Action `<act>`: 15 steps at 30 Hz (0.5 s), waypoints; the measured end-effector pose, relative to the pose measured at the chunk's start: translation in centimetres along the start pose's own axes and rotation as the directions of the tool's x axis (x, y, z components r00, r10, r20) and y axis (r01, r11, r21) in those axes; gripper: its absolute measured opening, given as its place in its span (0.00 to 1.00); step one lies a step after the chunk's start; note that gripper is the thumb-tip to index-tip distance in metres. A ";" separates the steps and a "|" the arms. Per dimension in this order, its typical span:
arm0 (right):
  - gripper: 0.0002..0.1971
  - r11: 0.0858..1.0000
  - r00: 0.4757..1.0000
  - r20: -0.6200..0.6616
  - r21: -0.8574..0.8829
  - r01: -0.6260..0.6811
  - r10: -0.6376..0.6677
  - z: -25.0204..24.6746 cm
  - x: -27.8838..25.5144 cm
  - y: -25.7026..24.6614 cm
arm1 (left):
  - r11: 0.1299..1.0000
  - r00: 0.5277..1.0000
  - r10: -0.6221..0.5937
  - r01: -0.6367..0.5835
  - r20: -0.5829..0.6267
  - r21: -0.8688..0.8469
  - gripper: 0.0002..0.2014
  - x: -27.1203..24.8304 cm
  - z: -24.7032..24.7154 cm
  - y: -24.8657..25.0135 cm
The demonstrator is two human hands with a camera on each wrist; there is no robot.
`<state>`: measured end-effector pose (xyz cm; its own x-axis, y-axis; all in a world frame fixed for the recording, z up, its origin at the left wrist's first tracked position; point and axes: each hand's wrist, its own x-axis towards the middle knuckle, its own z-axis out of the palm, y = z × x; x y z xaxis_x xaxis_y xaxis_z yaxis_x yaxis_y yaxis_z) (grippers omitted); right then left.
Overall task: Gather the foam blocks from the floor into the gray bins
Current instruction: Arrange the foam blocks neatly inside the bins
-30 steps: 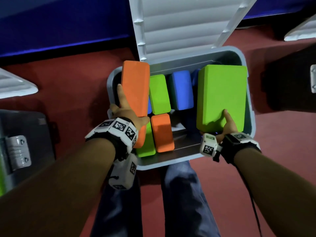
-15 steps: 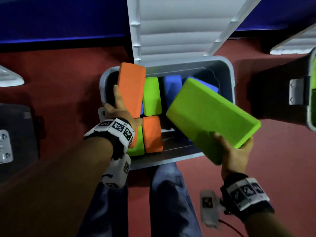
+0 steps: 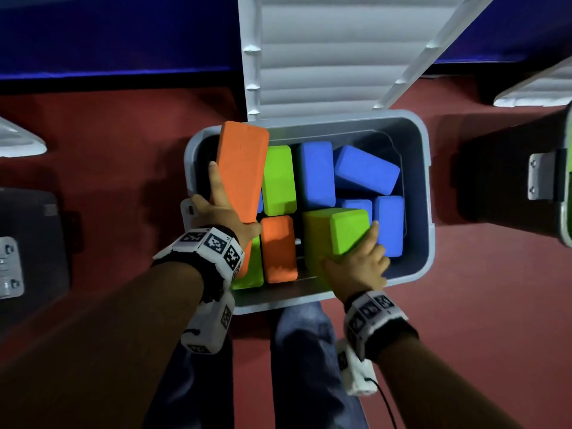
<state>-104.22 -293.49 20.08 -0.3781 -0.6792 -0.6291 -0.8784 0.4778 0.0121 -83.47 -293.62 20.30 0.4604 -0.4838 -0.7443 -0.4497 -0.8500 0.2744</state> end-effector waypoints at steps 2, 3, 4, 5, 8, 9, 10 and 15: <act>0.59 0.998 0.996 0.089 0.053 -0.036 0.031 2.2 0.7 -1.0 | 1.000 1.000 0.005 -0.005 0.015 -0.001 0.62 -0.1 -0.2 0.0; 0.59 0.994 0.991 0.119 0.088 -0.071 0.061 3.2 0.8 -1.4 | 1.000 1.000 0.004 -0.004 0.024 0.004 0.62 -0.2 -0.3 0.1; 0.58 0.988 0.986 0.138 0.109 -0.110 0.094 4.2 0.9 -1.8 | 1.000 1.000 0.003 -0.004 0.026 0.016 0.62 -0.3 -0.4 0.1; 0.57 0.984 0.981 0.154 0.111 -0.136 0.118 5.2 1.0 -2.1 | 1.000 1.000 0.006 -0.007 0.022 0.028 0.63 -0.3 -0.4 0.1; 0.55 0.984 0.966 0.222 0.089 -0.156 0.133 7.2 2.0 -3.2 | 0.999 1.000 0.005 -0.006 0.022 0.033 0.62 -0.1 -0.3 0.0; 0.54 0.982 0.963 0.229 0.088 -0.166 0.143 7.8 2.7 -3.5 | 0.999 1.000 0.008 -0.009 0.019 0.037 0.62 0.1 -0.3 -0.2; 0.53 0.979 0.960 0.234 0.091 -0.182 0.156 8.4 3.6 -3.6 | 0.999 1.000 0.015 -0.016 0.021 0.035 0.62 0.2 -0.2 -0.4; 0.52 0.984 0.976 0.158 0.079 -0.162 0.149 10.7 5.4 -3.3 | 0.999 0.999 0.049 -0.049 0.000 0.001 0.63 0.8 0.1 -1.6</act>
<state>-100.28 -292.77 8.30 -0.4534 -0.5039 -0.7352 -0.7794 0.6242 0.0528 -82.44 -292.65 19.23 0.4380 -0.5254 -0.7295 -0.4730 -0.8247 0.3099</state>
